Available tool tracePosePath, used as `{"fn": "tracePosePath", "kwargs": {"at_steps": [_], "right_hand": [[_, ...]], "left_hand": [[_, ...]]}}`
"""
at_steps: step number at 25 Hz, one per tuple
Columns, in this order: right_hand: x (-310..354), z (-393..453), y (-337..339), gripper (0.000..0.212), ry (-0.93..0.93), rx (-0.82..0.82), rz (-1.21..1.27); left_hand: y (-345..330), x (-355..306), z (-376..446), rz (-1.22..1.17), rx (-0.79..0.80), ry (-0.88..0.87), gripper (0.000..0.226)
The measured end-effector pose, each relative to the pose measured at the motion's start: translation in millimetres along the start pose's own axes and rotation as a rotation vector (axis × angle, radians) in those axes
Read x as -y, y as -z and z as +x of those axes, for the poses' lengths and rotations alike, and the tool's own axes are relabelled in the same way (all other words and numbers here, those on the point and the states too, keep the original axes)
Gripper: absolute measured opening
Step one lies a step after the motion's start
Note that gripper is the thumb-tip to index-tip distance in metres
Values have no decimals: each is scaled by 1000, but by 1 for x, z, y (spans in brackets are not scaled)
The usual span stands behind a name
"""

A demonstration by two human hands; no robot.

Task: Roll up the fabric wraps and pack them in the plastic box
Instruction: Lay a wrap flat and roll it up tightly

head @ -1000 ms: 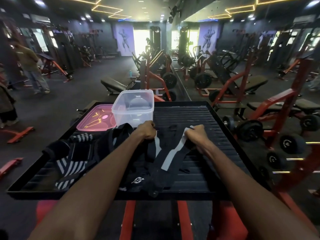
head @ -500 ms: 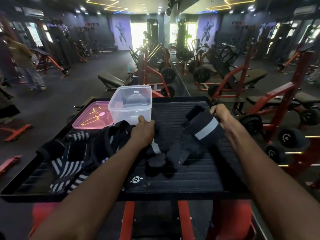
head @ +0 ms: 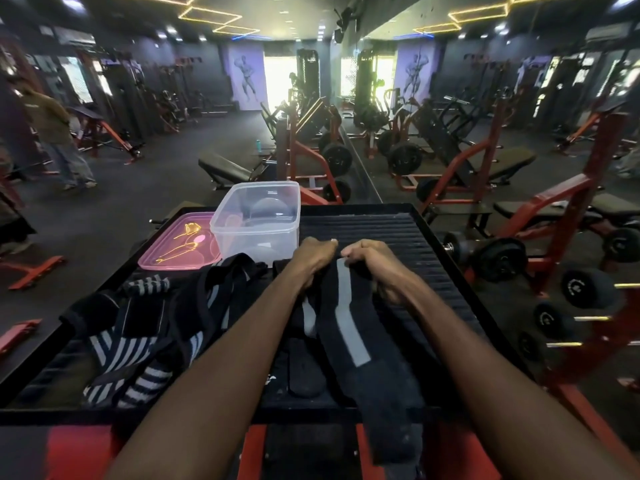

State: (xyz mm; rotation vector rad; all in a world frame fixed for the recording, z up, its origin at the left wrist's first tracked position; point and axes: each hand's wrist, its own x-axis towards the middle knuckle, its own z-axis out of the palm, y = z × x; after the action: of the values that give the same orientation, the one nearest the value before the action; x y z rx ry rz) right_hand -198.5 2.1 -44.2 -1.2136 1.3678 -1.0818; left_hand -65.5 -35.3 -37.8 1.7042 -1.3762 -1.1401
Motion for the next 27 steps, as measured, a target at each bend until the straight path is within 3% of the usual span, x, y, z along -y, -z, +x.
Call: {"fn": "tracePosePath", "kwargs": {"at_steps": [2, 4, 8, 12, 14, 20, 23, 27], "right_hand": [[0, 1, 1, 21, -68, 69, 34], [0, 6, 6, 17, -88, 67, -11], [-8, 33, 16, 41, -93, -195, 55], [-17, 54, 18, 9, -45, -225, 187], [-23, 58, 18, 12, -7, -241, 177], [-29, 61, 12, 17, 38, -79, 139], [-31, 64, 13, 8, 35, -41, 194], [-37, 69, 16, 31, 112, -87, 53]], "left_hand": [[-4, 9, 8, -161, 7, 50, 33], [-8, 14, 18, -191, -39, 37, 33], [-17, 7, 16, -250, -66, -47, 46], [-21, 6, 21, -302, 65, -50, 59], [-23, 6, 23, -339, 65, -49, 55], [-30, 8, 34, -507, 40, -34, 33], [-32, 13, 32, -534, -24, -50, 23], [-32, 20, 34, -524, -6, -86, 15]]}}
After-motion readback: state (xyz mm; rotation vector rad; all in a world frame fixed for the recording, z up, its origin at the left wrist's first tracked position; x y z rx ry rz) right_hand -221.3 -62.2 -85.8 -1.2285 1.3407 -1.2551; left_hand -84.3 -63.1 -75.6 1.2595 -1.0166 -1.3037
